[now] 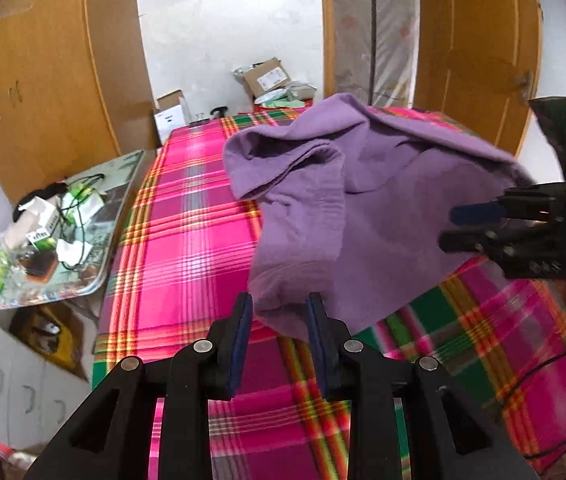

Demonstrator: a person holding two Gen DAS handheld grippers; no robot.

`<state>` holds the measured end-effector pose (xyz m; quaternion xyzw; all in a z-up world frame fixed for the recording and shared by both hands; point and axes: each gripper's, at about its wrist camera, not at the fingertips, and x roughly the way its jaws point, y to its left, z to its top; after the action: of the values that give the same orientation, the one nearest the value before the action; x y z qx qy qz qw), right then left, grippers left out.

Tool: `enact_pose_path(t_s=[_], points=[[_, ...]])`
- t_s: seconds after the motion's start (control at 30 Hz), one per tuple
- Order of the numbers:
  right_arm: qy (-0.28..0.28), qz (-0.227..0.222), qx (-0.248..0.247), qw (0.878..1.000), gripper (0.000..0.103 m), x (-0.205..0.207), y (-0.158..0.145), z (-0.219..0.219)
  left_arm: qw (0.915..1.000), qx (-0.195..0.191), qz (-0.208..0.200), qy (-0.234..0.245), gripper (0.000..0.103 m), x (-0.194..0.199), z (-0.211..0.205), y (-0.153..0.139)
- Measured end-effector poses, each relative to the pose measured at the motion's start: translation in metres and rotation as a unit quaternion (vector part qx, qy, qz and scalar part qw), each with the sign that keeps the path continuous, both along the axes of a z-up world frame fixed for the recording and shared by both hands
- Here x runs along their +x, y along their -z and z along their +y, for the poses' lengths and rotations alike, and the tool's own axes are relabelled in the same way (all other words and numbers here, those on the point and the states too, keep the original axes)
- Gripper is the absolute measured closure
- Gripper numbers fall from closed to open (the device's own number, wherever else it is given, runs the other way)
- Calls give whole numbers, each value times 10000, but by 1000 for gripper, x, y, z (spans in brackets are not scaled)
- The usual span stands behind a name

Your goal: Fold clothes

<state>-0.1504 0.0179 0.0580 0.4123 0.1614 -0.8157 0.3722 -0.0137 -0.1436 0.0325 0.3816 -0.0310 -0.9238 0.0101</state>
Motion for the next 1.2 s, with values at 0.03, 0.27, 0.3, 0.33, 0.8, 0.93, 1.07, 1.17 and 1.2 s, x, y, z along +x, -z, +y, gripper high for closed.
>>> enact_pose_path(t_s=[0.03, 0.27, 0.3, 0.33, 0.8, 0.93, 1.07, 1.17, 1.2], points=[[-112, 25, 57, 9999, 54, 4, 3, -2, 10000, -87, -22, -11, 75, -2, 1, 2], [-519, 583, 589, 9952, 52, 28, 20, -19, 9996, -206, -60, 189, 75, -14, 6, 8], [-534, 615, 589, 9949, 52, 28, 21, -20, 9997, -180, -51, 187, 75, -17, 6, 9], [-544, 642, 582, 9948, 52, 28, 22, -20, 9997, -159, -42, 183, 75, -21, 6, 9], [-311, 389, 159, 9986, 79, 5, 23, -16, 9955, 697, -409, -493, 80, -61, -28, 25], [-177, 259, 23, 9995, 99, 3, 20, -13, 9923, 1093, -232, -541, 94, -58, -33, 18], [-236, 359, -68, 9991, 99, 16, 11, -6, 9870, 1423, 16, -747, 96, -49, -41, 9], [-231, 494, -153, 9984, 99, 27, 0, 0, 9846, 1527, 120, -841, 97, -40, -43, 5], [-222, 516, -198, 9982, 99, 31, -4, 2, 9835, 1578, 144, -871, 97, -36, -44, 4]])
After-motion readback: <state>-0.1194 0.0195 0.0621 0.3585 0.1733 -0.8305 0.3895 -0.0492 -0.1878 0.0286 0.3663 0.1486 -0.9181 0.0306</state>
